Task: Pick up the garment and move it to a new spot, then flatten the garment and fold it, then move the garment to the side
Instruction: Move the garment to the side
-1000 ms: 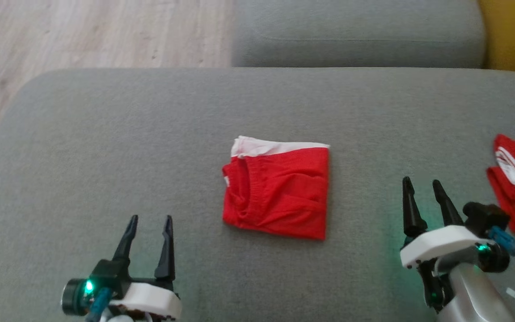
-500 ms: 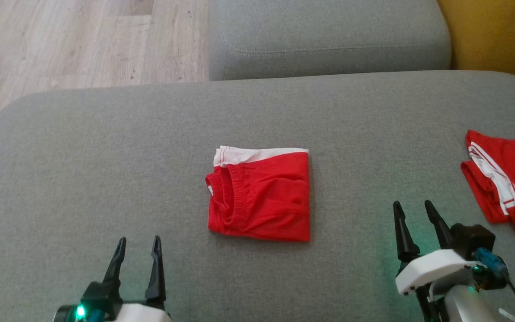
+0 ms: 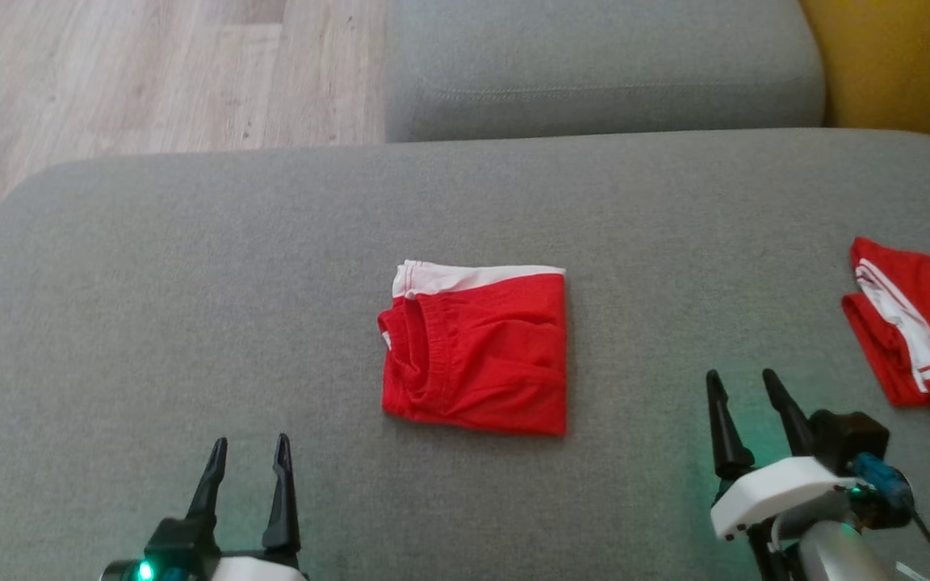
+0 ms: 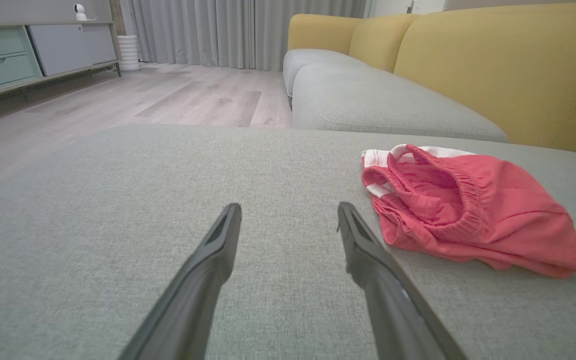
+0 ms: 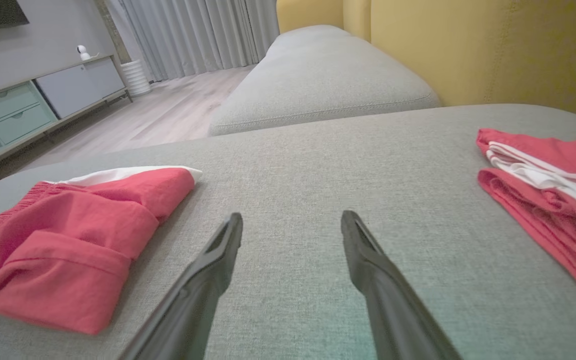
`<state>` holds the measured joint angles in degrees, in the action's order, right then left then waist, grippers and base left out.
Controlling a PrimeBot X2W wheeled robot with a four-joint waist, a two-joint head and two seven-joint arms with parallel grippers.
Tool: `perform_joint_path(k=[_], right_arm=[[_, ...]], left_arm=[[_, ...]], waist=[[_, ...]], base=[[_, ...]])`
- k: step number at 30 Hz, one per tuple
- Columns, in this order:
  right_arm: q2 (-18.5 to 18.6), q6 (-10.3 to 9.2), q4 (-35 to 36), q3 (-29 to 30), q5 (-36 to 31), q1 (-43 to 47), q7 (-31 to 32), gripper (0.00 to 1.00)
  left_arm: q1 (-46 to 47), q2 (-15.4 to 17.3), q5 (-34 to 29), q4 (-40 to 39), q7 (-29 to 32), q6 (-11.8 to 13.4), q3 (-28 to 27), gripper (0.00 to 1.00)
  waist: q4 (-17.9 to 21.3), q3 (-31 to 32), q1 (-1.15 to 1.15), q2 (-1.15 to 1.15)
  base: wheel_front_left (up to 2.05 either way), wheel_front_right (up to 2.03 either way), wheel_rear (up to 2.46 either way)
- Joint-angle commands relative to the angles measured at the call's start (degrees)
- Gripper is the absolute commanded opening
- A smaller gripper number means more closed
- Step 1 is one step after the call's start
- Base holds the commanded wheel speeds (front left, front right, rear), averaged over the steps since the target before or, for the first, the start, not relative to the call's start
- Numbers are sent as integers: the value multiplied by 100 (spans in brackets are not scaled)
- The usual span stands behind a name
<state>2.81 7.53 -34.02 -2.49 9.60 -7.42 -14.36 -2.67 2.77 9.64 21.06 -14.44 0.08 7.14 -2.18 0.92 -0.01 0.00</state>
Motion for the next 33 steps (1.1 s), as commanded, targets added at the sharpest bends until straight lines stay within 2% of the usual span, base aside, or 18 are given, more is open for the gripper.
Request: perform_joint_path(k=[1,6,12,18,22,23,24,25,30,33], right_arm=[[7,-4,147,-226,22,-188,-63,100],[7,-4,49,-619,-46,-475,-63,100],[7,-4,-205,-1170,240,-1202,-63,100],[7,-4,-1131,-1467,400,-1732,-9,100],[7,-4,-1854,-1509,299,-1867,186,100],[7,-4,-1943,-1554,328,-1869,181,87],[7,-4,-1994,-1610,379,-1863,155,32],[7,-4,-2026,-1676,385,-1864,121,0],[7,-4,-2017,-1736,466,-1863,-33,0],[7,-4,-1937,-1710,466,-1800,-58,0]], left_arm=[[246,10,36,-229,-56,53,-138,100],[377,10,83,-284,-56,57,9,100],[649,10,180,-303,-56,79,287,100],[771,10,254,-227,-56,102,481,100],[797,10,294,-218,-56,116,528,100],[797,10,297,-221,-56,118,528,100],[789,10,298,-227,-56,121,518,100],[780,10,295,-238,-56,122,499,100],[737,10,160,-249,-56,46,385,100],[752,10,69,-236,-56,-12,328,100]], waist=[[-75,-105,1,0],[-263,-411,1,0],[-653,-886,1,0],[-985,-1119,1,0],[-1060,-1153,1,0],[-1053,-1148,1,0],[-1029,-1129,1,0],[-979,-1100,1,0],[-436,-897,1,0],[329,-730,1,0]], base=[[0,0,0],[0,0,0],[0,0,0],[0,0,0],[0,0,0],[0,0,0],[0,0,0],[0,0,0],[0,0,0],[0,0,0]])
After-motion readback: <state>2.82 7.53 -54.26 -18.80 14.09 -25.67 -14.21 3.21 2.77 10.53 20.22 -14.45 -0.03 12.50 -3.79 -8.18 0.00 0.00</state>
